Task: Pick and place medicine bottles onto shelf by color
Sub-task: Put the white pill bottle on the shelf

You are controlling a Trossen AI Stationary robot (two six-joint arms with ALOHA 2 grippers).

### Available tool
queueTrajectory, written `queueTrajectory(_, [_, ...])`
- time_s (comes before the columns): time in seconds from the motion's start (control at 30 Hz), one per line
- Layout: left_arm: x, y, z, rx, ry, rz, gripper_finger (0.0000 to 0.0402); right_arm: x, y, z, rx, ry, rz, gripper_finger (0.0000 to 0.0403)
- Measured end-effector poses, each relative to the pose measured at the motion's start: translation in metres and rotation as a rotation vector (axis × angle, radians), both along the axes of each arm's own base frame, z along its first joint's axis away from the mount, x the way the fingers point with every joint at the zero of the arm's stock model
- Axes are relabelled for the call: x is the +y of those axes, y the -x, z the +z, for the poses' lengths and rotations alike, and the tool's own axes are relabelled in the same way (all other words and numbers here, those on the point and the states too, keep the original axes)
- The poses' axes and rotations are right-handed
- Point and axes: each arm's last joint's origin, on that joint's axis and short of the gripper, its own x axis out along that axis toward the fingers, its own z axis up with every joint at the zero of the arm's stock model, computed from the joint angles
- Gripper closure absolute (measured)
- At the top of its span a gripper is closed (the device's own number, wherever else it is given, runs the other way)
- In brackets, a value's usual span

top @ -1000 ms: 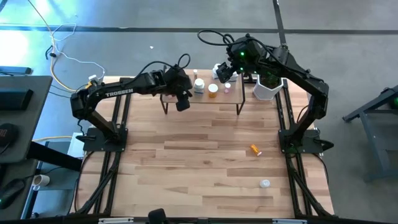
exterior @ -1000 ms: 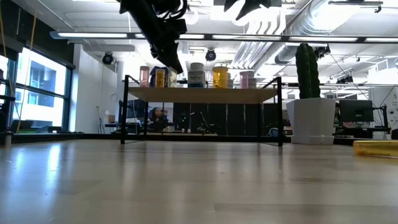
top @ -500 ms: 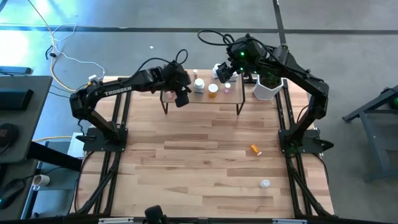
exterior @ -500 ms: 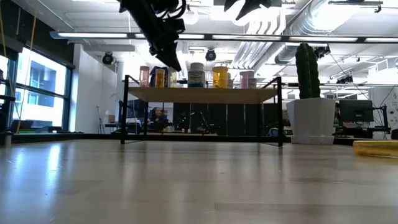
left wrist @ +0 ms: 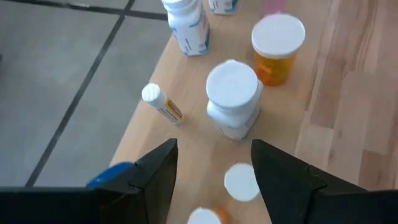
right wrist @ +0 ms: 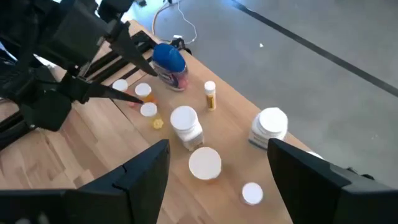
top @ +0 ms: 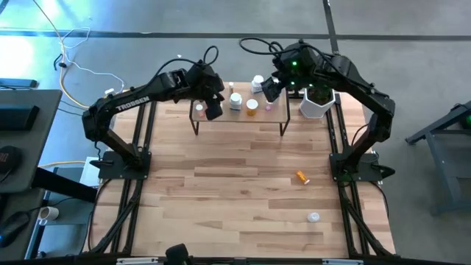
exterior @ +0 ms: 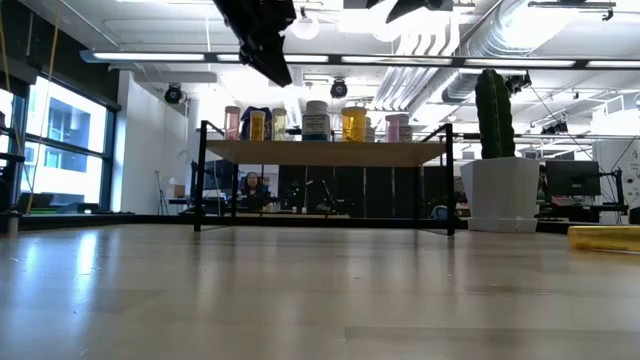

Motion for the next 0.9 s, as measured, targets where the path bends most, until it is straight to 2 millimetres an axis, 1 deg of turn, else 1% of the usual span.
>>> queueTrajectory(0.07, [-0.002,0.001,0.001,0.01,0.015,0.005,0.0206,0.003,0.006,0.004,-0.008,0.004,0.005,0.0142])
queueTrajectory(0.17, [-0.006,0.003,0.004,-0.033,0.072,0.014,0.0206,0.01,0.017,0.008,0.005,-0.004,0.021,0.0142])
queueTrajectory(0.3, [-0.015,0.003,0.01,-0.118,0.167,-0.027,0.0206,0.024,0.031,0.008,0.083,-0.008,0.022,0.0142])
queueTrajectory(0.43, [-0.027,-0.004,0.01,-0.15,0.222,-0.043,0.0206,0.041,0.04,0.004,0.17,0.005,0.012,0.0142])
queueTrajectory(0.57, [-0.044,-0.013,0.01,-0.15,0.23,-0.096,0.0206,0.056,0.048,-0.011,0.239,-0.029,0.011,0.0142])
queueTrajectory(0.67, [-0.057,-0.021,0.001,-0.169,0.271,-0.117,0.0206,0.066,0.056,-0.026,0.264,-0.07,-0.001,0.0142])
queueTrajectory(0.77, [-0.066,-0.026,0.0,-0.195,0.342,-0.172,0.0206,0.075,0.066,-0.04,0.264,-0.122,-0.028,0.0142])
queueTrajectory(0.9, [-0.079,-0.031,0.0,-0.183,0.314,-0.186,0.0206,0.09,0.08,-0.057,0.231,-0.191,-0.051,0.0142])
